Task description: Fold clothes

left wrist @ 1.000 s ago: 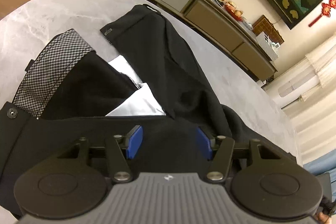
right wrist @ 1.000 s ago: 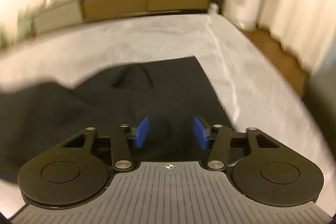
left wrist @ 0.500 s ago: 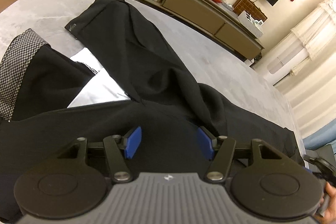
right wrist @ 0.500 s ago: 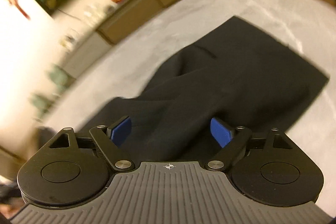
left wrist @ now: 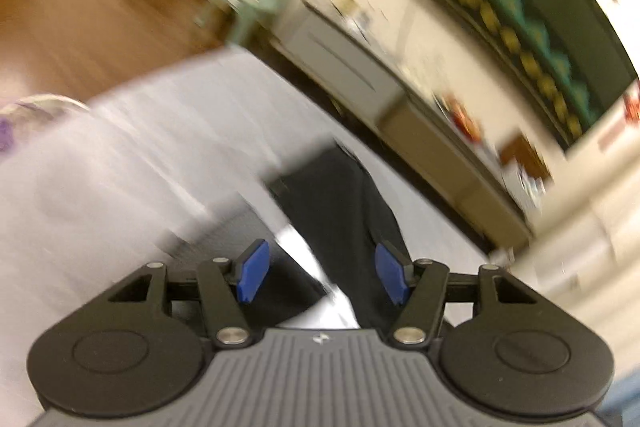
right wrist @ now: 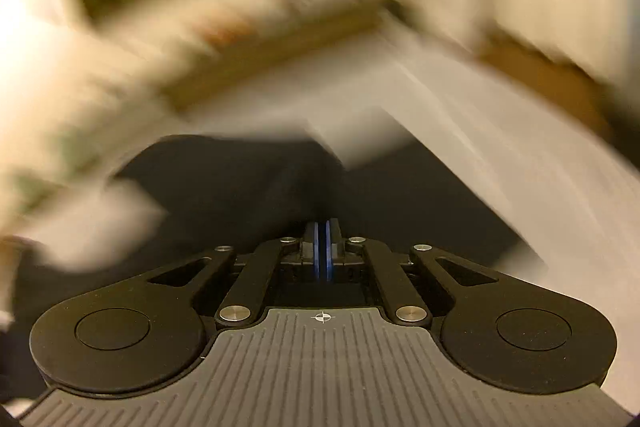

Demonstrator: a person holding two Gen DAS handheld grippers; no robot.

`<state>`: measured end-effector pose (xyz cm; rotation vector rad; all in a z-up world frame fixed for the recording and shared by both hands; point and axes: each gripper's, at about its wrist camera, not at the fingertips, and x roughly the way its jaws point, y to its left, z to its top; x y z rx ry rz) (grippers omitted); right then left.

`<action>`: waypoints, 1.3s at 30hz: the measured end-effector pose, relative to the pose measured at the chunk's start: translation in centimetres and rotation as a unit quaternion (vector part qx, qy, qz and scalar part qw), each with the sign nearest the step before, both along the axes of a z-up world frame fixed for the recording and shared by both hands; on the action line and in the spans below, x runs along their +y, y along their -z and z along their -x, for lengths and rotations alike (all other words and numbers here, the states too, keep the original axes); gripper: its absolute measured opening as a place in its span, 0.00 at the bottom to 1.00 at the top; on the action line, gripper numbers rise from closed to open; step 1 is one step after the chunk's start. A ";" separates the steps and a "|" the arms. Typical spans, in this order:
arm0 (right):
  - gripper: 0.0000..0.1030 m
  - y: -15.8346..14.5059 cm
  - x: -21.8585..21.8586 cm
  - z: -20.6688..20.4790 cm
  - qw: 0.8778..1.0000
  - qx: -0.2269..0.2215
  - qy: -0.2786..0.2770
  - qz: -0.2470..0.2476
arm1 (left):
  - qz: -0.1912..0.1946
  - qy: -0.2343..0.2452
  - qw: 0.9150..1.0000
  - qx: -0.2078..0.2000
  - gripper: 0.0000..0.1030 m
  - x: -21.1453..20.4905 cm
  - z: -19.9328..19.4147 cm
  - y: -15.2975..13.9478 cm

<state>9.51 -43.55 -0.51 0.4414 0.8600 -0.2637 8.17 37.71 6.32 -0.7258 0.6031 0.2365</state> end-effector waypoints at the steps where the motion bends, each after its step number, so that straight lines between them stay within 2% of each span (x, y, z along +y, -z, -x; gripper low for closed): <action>1: 0.09 0.6 -1.4 0.7 0.998 -0.017 0.044 -0.031 | -0.002 -0.016 1.000 0.003 0.61 1.2 0.5 0.0; 3: 0.48 0.1 2.7 -0.5 0.999 -0.038 0.000 -0.029 | 0.007 -0.037 0.999 0.023 0.63 3.5 1.2 0.8; 5: 0.59 -0.5 7.4 -2.0 0.997 -0.054 -0.057 -0.020 | 0.021 -0.037 0.998 0.046 0.64 4.7 1.0 2.1; 9: 0.61 -1.8 16.9 -4.9 0.981 -0.085 -0.172 -0.002 | 0.006 0.013 0.995 0.103 0.65 4.7 -1.8 4.4; 13: 0.69 -3.0 26.5 -7.9 0.952 -0.114 -0.285 0.016 | -0.002 0.039 0.990 0.138 0.65 4.1 -4.8 6.5; 16: 0.77 -3.9 33.6 -10.1 0.920 -0.136 -0.366 0.029 | -0.010 0.043 0.989 0.142 0.53 3.5 -5.6 6.9; 17: 0.85 -4.2 36.0 -10.8 0.908 -0.142 -0.393 0.034 | -0.009 0.048 0.989 0.140 0.47 3.1 -5.5 6.8; 18: 0.91 -4.8 39.4 -11.8 0.892 -0.143 -0.426 0.039 | -0.014 0.055 0.989 0.138 0.45 2.8 -5.3 6.6; 20: 0.93 -5.7 46.9 -14.3 0.861 -0.143 -0.485 0.057 | -0.024 0.068 0.989 0.126 0.45 2.3 -4.5 6.3; 22: 0.94 -5.5 53.7 -17.5 0.843 -0.131 -0.513 0.090 | -0.018 0.077 0.990 0.119 0.45 2.3 -3.7 6.1; 27: 0.96 -2.1 68.2 -24.9 0.808 -0.095 -0.556 0.171 | 0.017 0.096 0.991 0.090 0.42 3.4 -2.2 5.4; 30: 0.96 0.5 73.9 -28.7 0.797 -0.063 -0.561 0.214 | 0.026 0.110 0.991 0.075 0.41 3.6 -1.7 5.0; 31: 0.96 1.2 75.3 -29.0 0.795 -0.051 -0.564 0.218 | 0.026 0.116 0.990 0.071 0.41 3.5 -1.7 4.8; 32: 0.85 1.7 76.5 -29.3 0.793 -0.037 -0.568 0.218 | 0.024 0.117 0.991 0.067 0.41 3.6 -1.5 4.7; 33: 0.51 2.1 77.7 -29.6 0.790 -0.023 -0.573 0.217 | 0.022 0.118 0.991 0.063 0.40 3.6 -1.3 4.5; 34: 0.36 2.3 77.8 -30.1 0.791 -0.007 -0.574 0.212 | 0.020 0.118 0.991 0.059 0.38 3.6 -1.0 4.3; 35: 0.25 1.7 77.8 -30.0 0.788 -0.012 -0.578 0.211 | 0.017 0.119 0.991 0.056 0.35 3.6 -0.8 4.1; 36: 0.05 1.0 77.9 -29.8 0.783 -0.022 -0.584 0.212 | 0.015 0.120 0.991 0.052 0.34 3.7 -0.5 3.9; 37: 0.06 0.3 78.1 -29.5 0.778 -0.033 -0.590 0.213 | 0.013 0.120 0.991 0.048 0.34 3.7 -0.3 3.7; 39: 0.05 -4.0 76.1 -27.7 0.783 -0.102 -0.588 0.177 | 0.009 0.122 0.992 0.041 0.30 3.7 0.2 3.4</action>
